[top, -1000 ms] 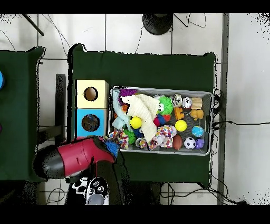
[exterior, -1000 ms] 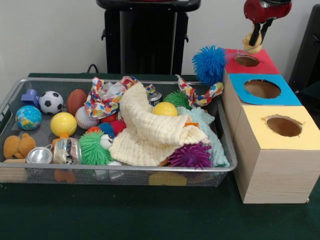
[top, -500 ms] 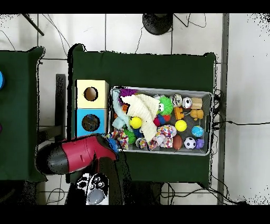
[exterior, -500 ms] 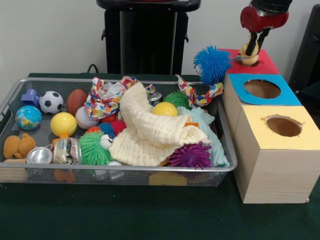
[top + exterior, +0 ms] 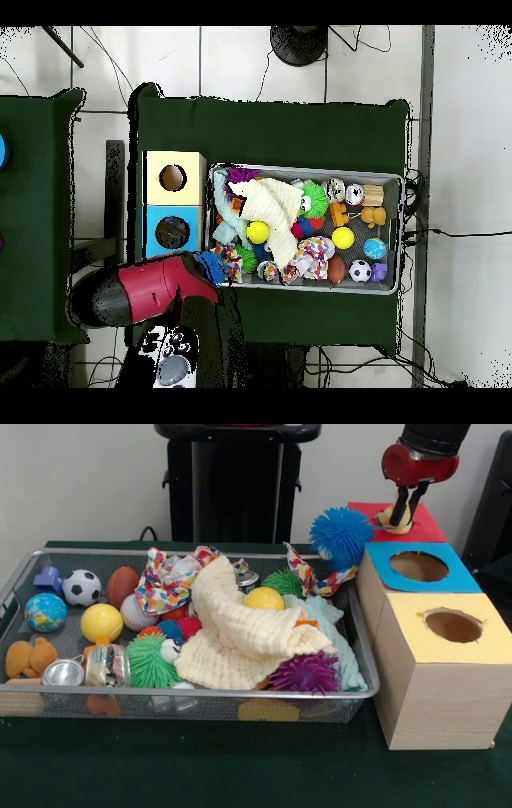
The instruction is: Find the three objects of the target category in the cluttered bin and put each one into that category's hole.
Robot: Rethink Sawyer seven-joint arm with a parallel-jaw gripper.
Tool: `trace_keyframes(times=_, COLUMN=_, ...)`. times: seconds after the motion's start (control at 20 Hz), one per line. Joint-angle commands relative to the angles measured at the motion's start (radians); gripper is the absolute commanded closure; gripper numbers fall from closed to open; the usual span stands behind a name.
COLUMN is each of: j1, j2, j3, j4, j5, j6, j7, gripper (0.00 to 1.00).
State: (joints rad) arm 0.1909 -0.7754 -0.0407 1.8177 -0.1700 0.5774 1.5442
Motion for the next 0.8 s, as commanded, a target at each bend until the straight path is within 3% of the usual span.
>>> trace_keyframes(times=0.05, j1=0.02, j2=0.076, j3=-0.039, j4=-0.084, j5=0.001, j6=-0.108, j7=0.251, gripper=1.0)
trace_keyframes(times=0.45, j1=0.026, j2=0.102, j3=-0.059, j4=-0.065, j5=0.001, j6=-0.137, j7=0.233, gripper=1.0)
trace_keyframes(times=0.8, j1=0.013, j2=0.112, j3=-0.024, j4=-0.002, j5=0.043, j6=-0.139, j7=0.238, gripper=1.0)
